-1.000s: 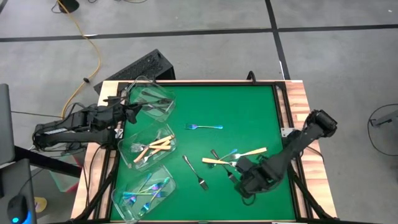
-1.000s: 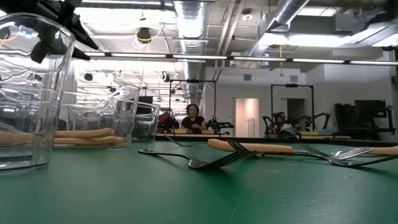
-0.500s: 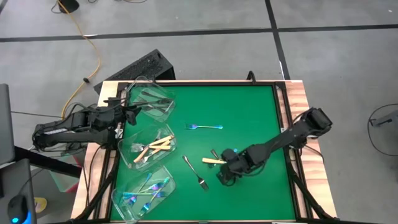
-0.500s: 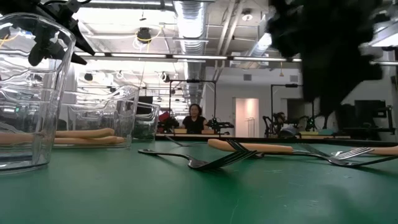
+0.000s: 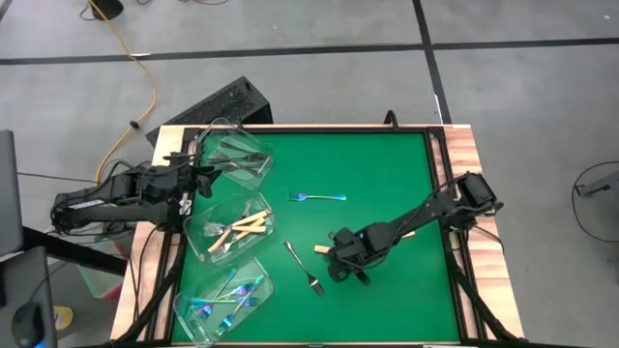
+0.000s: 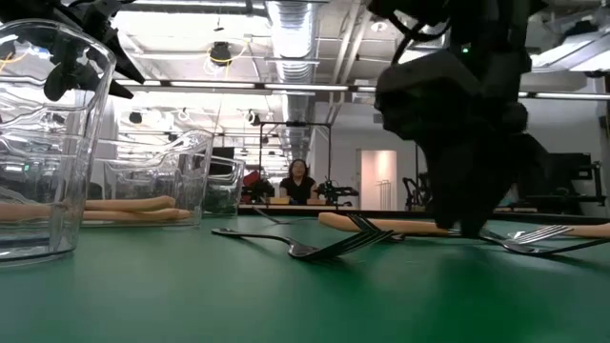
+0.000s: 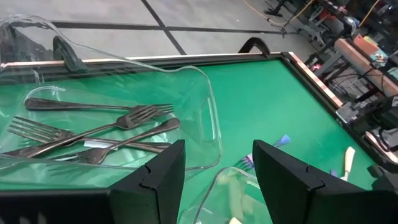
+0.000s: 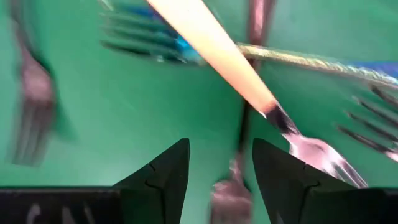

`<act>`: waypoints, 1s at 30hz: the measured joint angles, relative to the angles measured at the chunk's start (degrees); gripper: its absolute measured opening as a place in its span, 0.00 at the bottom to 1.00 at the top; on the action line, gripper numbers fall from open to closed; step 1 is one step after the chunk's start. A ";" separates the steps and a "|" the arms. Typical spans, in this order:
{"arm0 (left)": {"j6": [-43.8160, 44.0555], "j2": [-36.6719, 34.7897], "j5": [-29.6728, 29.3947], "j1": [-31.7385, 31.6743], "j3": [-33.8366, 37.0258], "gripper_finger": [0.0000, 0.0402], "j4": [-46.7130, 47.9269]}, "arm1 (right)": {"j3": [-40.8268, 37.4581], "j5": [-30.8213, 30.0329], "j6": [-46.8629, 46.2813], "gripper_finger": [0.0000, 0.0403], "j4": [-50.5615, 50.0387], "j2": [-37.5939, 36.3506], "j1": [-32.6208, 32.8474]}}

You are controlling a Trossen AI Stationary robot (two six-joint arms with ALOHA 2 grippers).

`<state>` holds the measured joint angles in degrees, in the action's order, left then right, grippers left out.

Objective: Sort silverware by color (type)
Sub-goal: Put the black fork into the top transparent bin

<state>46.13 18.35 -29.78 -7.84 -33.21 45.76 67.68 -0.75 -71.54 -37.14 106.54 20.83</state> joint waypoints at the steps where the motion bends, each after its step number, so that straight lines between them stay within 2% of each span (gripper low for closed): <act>1: 0.01 -0.09 0.00 -0.01 0.00 0.43 0.00 | 0.03 0.68 -0.11 0.48 -0.07 0.55 0.28; 9: -0.94 -0.19 -0.52 0.00 0.00 0.43 0.02 | 0.04 0.92 -1.92 0.47 -2.06 0.83 2.12; 16: -1.56 -0.19 -0.73 -0.01 0.00 0.43 0.04 | -0.15 2.50 -1.01 0.38 -2.68 2.19 2.39; 30: -2.45 -0.19 -1.11 -0.01 0.00 0.43 1.94 | 0.14 4.03 -1.74 0.04 -4.44 4.01 1.54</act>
<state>43.68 18.15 -30.89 -7.86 -33.21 47.70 67.82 3.27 -73.29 -41.58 110.55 22.37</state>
